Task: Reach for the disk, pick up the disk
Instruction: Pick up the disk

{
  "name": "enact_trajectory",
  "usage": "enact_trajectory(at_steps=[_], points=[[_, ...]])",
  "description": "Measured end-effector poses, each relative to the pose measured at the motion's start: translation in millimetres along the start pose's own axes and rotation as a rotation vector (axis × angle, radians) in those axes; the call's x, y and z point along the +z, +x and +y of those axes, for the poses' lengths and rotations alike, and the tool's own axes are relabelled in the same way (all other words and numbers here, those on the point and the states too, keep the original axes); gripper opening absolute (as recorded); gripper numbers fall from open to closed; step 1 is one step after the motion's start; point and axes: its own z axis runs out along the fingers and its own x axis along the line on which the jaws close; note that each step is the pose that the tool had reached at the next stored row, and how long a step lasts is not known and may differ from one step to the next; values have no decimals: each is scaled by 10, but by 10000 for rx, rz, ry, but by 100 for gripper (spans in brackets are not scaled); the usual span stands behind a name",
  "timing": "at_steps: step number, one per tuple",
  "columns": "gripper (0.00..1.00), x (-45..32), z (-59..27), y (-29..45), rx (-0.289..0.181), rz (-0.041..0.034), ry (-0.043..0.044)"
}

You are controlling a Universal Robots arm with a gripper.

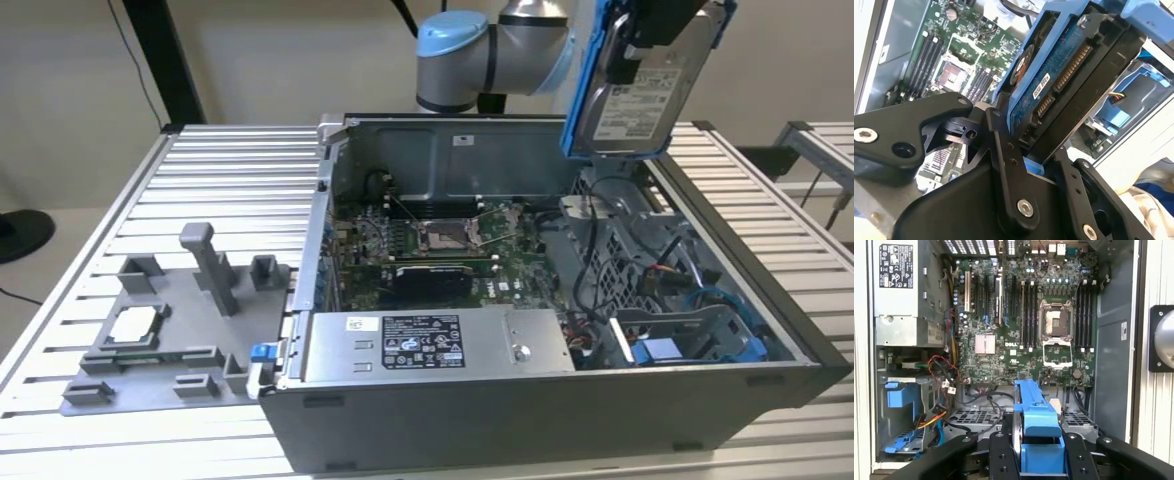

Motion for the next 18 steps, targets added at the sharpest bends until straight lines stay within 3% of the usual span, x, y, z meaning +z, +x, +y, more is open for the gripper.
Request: enact_trajectory(at_steps=[18], points=[[0, -6, -50, 285, 0, 1, -30]])
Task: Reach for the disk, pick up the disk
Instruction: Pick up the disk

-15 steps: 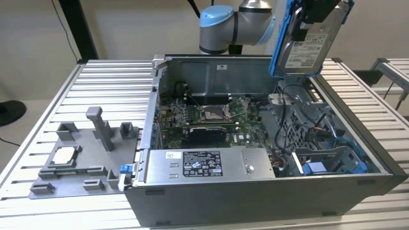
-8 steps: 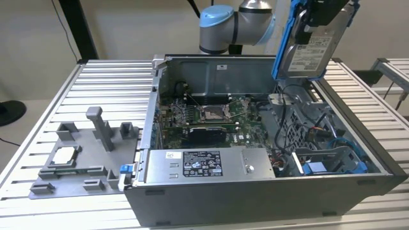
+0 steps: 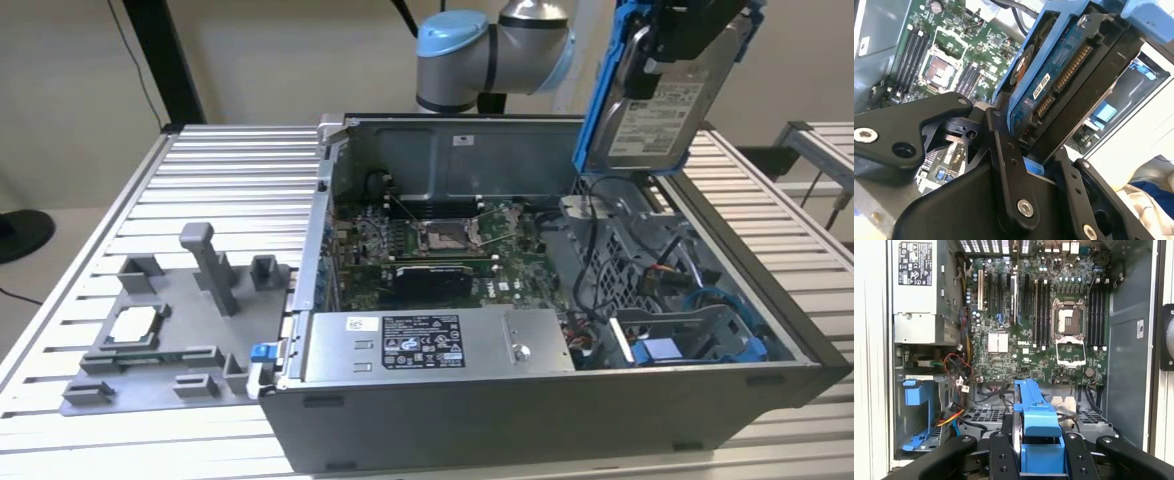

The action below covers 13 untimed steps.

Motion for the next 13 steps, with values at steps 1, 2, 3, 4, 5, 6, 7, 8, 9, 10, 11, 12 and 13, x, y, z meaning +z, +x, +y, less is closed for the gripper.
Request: enact_trajectory(at_steps=[1, 2, 3, 4, 5, 6, 7, 8, 9, 10, 11, 12, 13], points=[[0, -1, -3, 17, 0, 1, -2], [0, -1, -6, 34, 0, 1, -4], [0, -1, -9, 51, 0, 0, -6], [0, -2, -12, 73, 0, 0, -8], [0, -2, -13, 95, 0, 1, -10], [0, -2, -15, 120, 0, 0, -12], [0, -3, -16, 143, 1, 0, -14], [0, -4, -17, 171, 2, 1, -16], [0, -4, -18, 198, 1, 0, -18], [0, -4, -19, 222, 0, 0, -19], [0, -5, -19, 249, 1, 0, -20], [0, -5, -20, 274, 1, 0, -22], [0, -6, -20, 298, 1, 1, -23]])
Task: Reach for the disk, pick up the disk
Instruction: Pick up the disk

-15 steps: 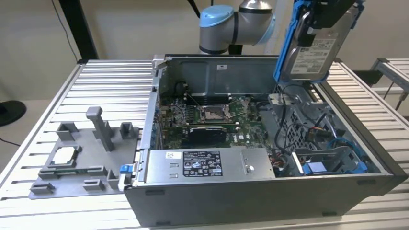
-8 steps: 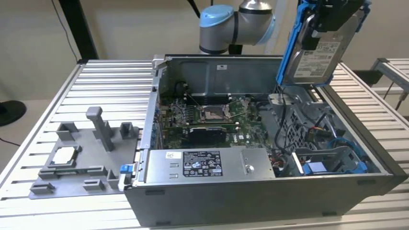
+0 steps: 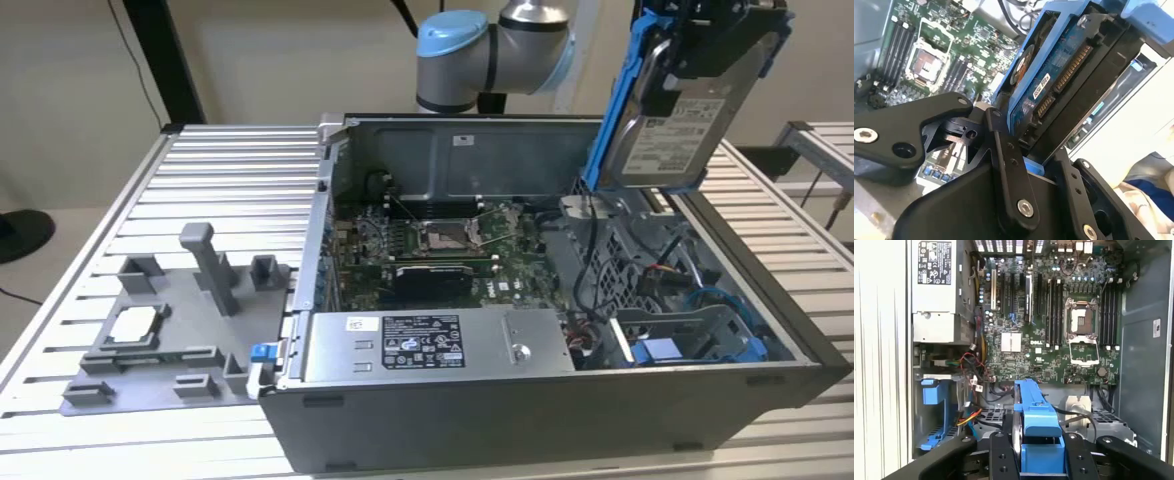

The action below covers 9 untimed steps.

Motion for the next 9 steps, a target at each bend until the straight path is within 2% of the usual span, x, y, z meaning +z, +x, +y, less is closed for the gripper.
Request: enact_trajectory(at_steps=[9], points=[[0, -2, -4, 184, 0, 0, -8]])
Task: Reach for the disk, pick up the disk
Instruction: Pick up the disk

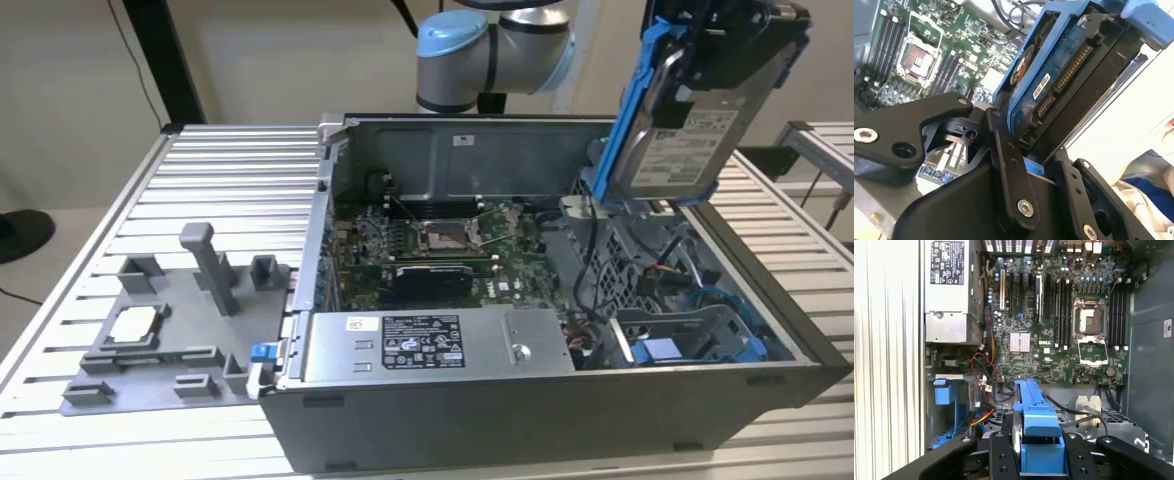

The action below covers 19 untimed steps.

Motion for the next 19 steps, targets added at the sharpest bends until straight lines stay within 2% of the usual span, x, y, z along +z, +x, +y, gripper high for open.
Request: enact_trajectory(at_steps=[7, 19], points=[[0, -2, -3, 177, 0, -1, -2], [0, -5, -11, 573, 0, 0, -9]])
